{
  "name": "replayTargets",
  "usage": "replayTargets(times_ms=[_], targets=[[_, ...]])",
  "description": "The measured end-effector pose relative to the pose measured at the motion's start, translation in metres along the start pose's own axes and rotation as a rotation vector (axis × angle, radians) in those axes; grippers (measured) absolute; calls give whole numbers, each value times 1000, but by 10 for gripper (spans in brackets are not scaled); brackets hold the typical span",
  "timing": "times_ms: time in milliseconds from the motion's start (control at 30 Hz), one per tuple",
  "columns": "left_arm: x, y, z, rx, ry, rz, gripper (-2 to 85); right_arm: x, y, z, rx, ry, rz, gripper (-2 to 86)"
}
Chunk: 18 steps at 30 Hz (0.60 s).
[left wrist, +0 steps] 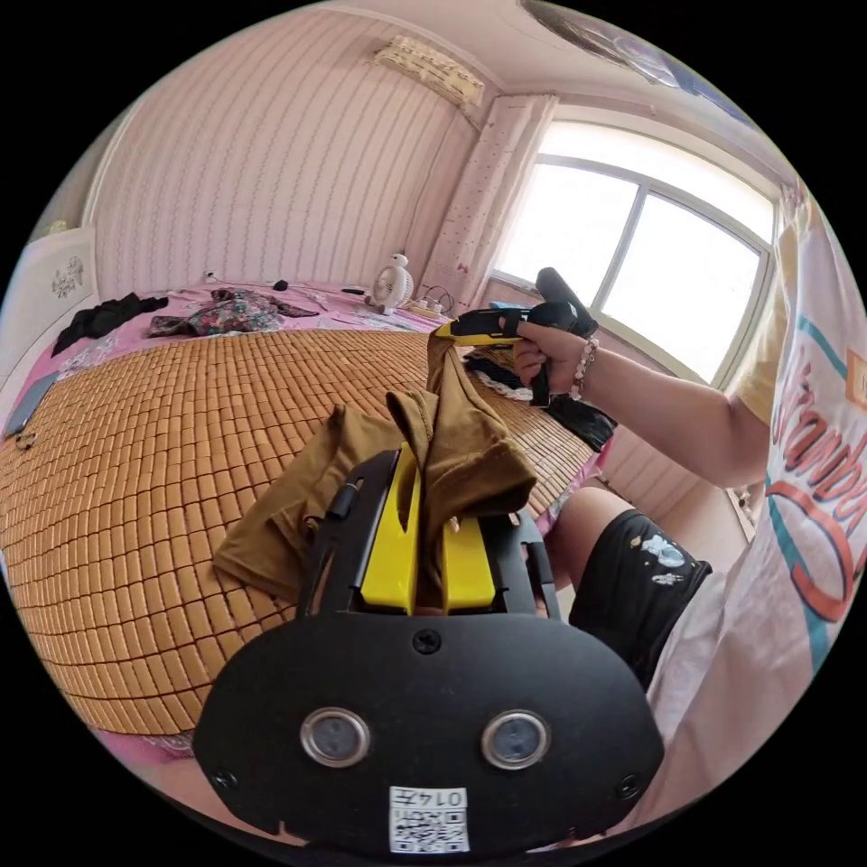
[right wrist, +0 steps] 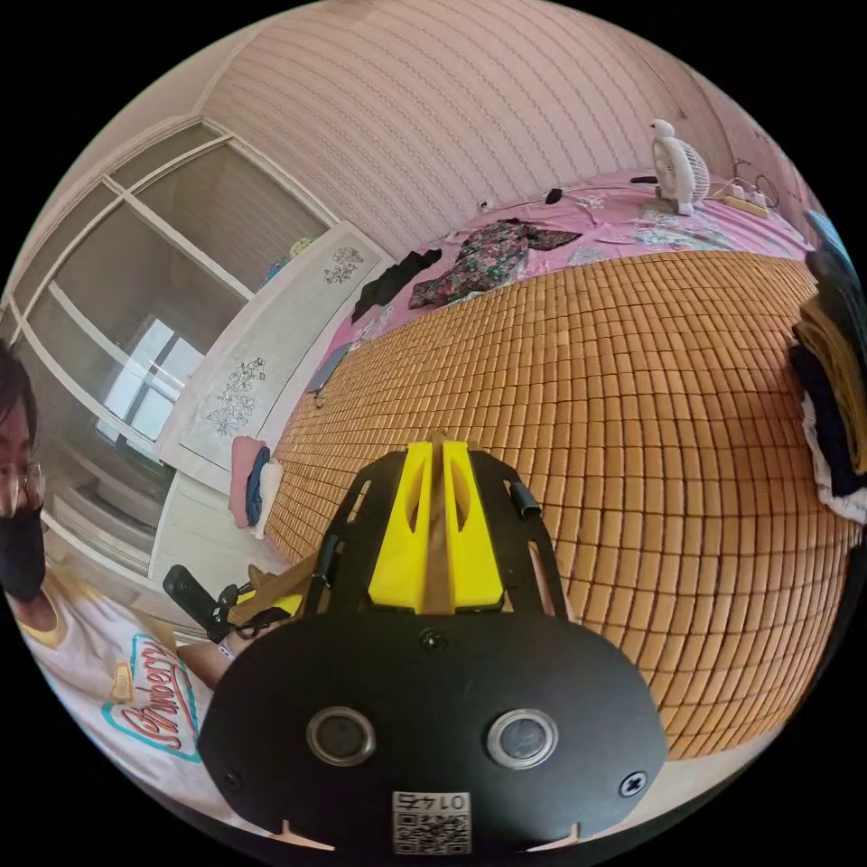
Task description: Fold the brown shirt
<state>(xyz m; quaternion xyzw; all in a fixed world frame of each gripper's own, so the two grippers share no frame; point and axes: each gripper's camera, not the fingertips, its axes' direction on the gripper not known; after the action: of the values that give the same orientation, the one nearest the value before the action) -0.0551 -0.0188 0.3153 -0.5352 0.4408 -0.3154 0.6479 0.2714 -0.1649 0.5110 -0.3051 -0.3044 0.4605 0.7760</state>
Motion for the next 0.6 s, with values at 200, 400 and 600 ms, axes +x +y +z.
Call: replayTargets(times_ms=[200,400,600], targets=[[-104,35,-23,-98,-266,-398,55,-20,-45,120,-161,207,-124,77],[-126,38,-31,-149,-309,-430,86,-32,-18,172,-276,289,-258,81],[-129,25,-3,-246,-338,-354,111,-43,-15,217,-270,306,-297,78]])
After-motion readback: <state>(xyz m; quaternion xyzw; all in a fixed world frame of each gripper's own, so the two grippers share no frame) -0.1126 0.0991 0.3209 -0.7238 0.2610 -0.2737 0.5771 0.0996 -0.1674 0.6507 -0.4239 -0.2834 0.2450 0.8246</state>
